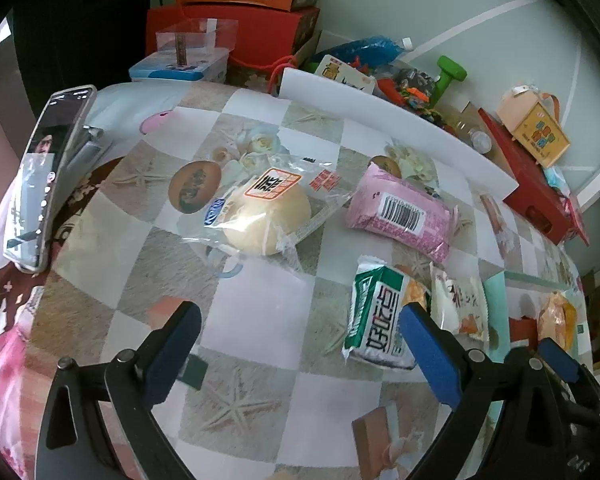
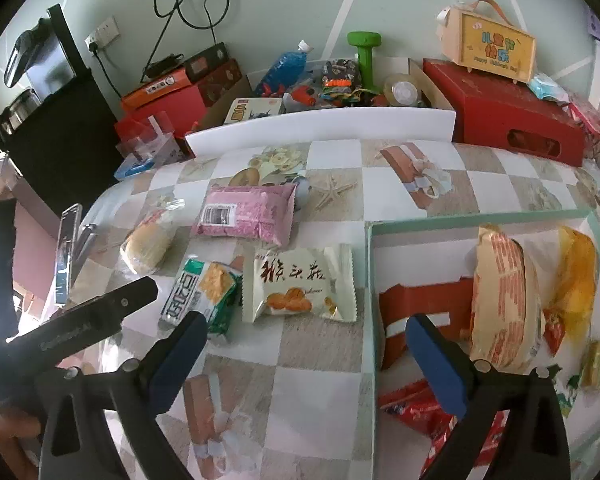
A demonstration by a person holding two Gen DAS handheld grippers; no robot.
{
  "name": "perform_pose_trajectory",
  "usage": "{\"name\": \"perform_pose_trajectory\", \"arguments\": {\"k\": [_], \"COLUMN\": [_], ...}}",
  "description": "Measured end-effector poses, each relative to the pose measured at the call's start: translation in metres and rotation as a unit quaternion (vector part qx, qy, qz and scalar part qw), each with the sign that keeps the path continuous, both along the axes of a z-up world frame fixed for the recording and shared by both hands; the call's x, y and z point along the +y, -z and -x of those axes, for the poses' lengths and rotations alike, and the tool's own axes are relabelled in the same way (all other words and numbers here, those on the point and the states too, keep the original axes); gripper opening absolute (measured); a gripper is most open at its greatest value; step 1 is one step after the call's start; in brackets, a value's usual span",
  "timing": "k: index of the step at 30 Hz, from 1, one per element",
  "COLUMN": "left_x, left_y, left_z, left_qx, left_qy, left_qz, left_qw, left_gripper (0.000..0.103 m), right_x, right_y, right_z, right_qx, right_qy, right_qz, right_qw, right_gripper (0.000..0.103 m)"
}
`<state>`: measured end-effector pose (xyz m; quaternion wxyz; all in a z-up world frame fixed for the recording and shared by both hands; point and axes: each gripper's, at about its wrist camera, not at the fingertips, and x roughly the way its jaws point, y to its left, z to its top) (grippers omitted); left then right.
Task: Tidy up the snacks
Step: 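Move both open tools back over the remaining snacks, then grasp the green-and-white biscuit pack with the left tool while the right tool grasps the white red-text pack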
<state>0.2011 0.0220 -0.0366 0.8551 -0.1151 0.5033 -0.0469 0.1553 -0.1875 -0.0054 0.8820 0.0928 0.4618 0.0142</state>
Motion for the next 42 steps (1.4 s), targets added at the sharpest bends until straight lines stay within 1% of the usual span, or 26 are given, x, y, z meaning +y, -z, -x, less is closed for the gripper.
{"name": "perform_pose_trajectory", "arguments": {"k": [4,9,11,15,17,21,23,25,28,30,31,33,34,35,36,38,40,42], "left_x": [-0.005,-0.017,-0.023,-0.041,-0.049,-0.062,-0.063,-0.060,-0.053,-0.050,-0.050,-0.052,-0.053,-0.053,-0.053,-0.049,-0.041,-0.032], "left_y": [0.001,0.003,0.003,0.004,0.007,0.017,0.019,0.021,0.020,0.018,0.018,0.018,0.018,0.018,0.019,0.019,0.018,0.018], "left_z": [-0.003,-0.008,-0.009,-0.011,-0.011,-0.011,-0.011,-0.012,-0.012,-0.012,-0.011,-0.010,-0.011,-0.011,-0.012,-0.013,-0.014,-0.015], "left_qx": [-0.010,-0.012,-0.015,-0.018,-0.015,0.006,0.010,0.013,0.012,0.007,0.006,0.004,0.006,0.008,0.011,0.016,0.023,0.030], "left_qy": [0.007,0.024,0.030,0.059,0.072,0.089,0.088,0.082,0.069,0.069,0.070,0.076,0.079,0.080,0.080,0.076,0.065,0.053], "left_qz": [-0.008,0.003,-0.004,-0.030,-0.038,-0.051,-0.050,-0.041,-0.037,-0.030,-0.029,-0.032,-0.032,-0.031,-0.029,-0.025,-0.018,-0.012], "left_qw": [0.9999,0.9996,0.9994,0.9976,0.9966,0.9947,0.9948,0.9957,0.9969,0.9972,0.9971,0.9966,0.9964,0.9963,0.9963,0.9967,0.9975,0.9981], "left_gripper": [0.100,0.100,0.100,0.100,0.100,0.100,0.100,0.099,0.091,0.081,0.079,0.067,0.064,0.059,0.058,0.057,0.057,0.057], "right_x": [-0.005,-0.015,-0.019,-0.029,-0.032,-0.037,-0.037,-0.035,-0.033,-0.031,-0.030,-0.027,-0.026,-0.025,-0.024,-0.022,-0.018,-0.013], "right_y": [0.000,-0.002,-0.003,-0.001,0.000,0.002,0.003,0.003,0.003,0.004,0.004,0.004,0.004,0.004,0.004,0.003,0.003,0.003], "right_z": [-0.011,-0.018,-0.019,-0.022,-0.022,-0.022,-0.022,-0.022,-0.021,-0.022,-0.022,-0.022,-0.022,-0.022,-0.022,-0.022,-0.022,-0.022], "right_qx": [-0.002,-0.008,-0.010,-0.010,-0.008,-0.005,-0.004,-0.004,-0.004,-0.004,-0.004,-0.006,-0.006,-0.006,-0.008,-0.008,-0.010,-0.011], "right_qy": [0.007,0.016,0.020,0.031,0.036,0.042,0.041,0.039,0.035,0.032,0.031,0.028,0.027,0.025,0.021,0.018,0.012,0.002], "right_qz": [0.008,0.006,0.005,0.002,-0.001,-0.005,-0.005,-0.005,-0.004,-0.002,-0.001,0.002,0.004,0.005,0.006,0.009,0.016,0.025], "right_qw": [1.000,1.000,1.000,0.999,0.999,0.999,0.999,0.999,0.999,0.999,1.000,1.000,1.000,1.000,1.000,1.000,1.000,1.000], "right_gripper": [0.098,0.098,0.098,0.098,0.098,0.098,0.098,0.098,0.098,0.098,0.098,0.098,0.098,0.098,0.097,0.092,0.090,0.086]}}
